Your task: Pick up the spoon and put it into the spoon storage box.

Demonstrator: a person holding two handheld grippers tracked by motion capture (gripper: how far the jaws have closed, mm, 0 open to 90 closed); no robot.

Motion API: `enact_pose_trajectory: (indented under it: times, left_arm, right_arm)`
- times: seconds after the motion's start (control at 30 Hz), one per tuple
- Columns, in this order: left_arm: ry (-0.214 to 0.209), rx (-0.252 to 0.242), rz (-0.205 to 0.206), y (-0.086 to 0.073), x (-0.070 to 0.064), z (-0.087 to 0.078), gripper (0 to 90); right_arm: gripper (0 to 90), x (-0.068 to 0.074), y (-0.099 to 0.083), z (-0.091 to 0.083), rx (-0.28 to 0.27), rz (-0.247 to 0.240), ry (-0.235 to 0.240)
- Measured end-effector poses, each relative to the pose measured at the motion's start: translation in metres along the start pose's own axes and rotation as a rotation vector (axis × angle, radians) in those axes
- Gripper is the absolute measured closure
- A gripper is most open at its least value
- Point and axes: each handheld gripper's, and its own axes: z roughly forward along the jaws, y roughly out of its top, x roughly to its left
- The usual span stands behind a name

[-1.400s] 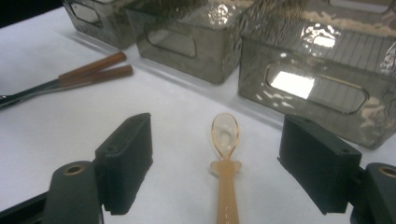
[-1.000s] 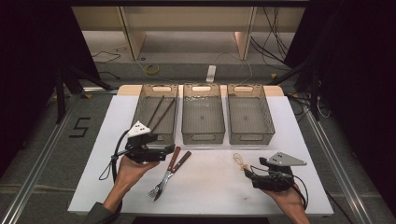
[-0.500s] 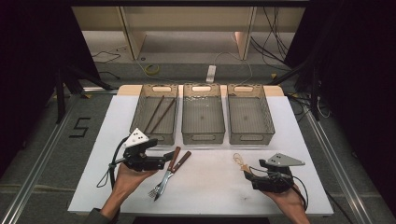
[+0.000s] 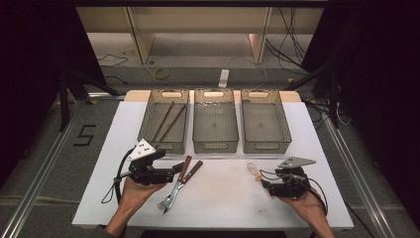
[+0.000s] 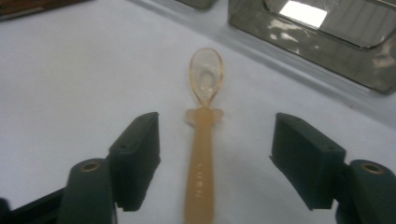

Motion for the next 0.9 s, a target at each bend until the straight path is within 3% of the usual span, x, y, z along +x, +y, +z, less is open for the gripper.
enact_pose_trajectory:
  times: [0.13,0.37,0.73,0.9]
  left_arm:
    - [0.001,-0.004,-0.001,-0.001,-0.001,-0.002,15.7]
    - [0.005,-0.004,0.012,-0.004,-0.003,-0.007,15.6]
    - [0.011,-0.007,0.012,-0.005,-0.004,-0.009,15.6]
    - [0.014,0.002,0.02,-0.005,-0.004,-0.008,15.6]
  right_arm:
    - [42.1,-0.005,0.008,0.004,0.072,-0.005,0.024]
    - [52.8,0.002,0.015,0.014,0.185,-0.042,0.025]
    - [65.1,0.007,0.012,0.024,0.278,-0.068,0.044]
    - [70.9,0.009,0.011,0.027,0.299,-0.092,0.023]
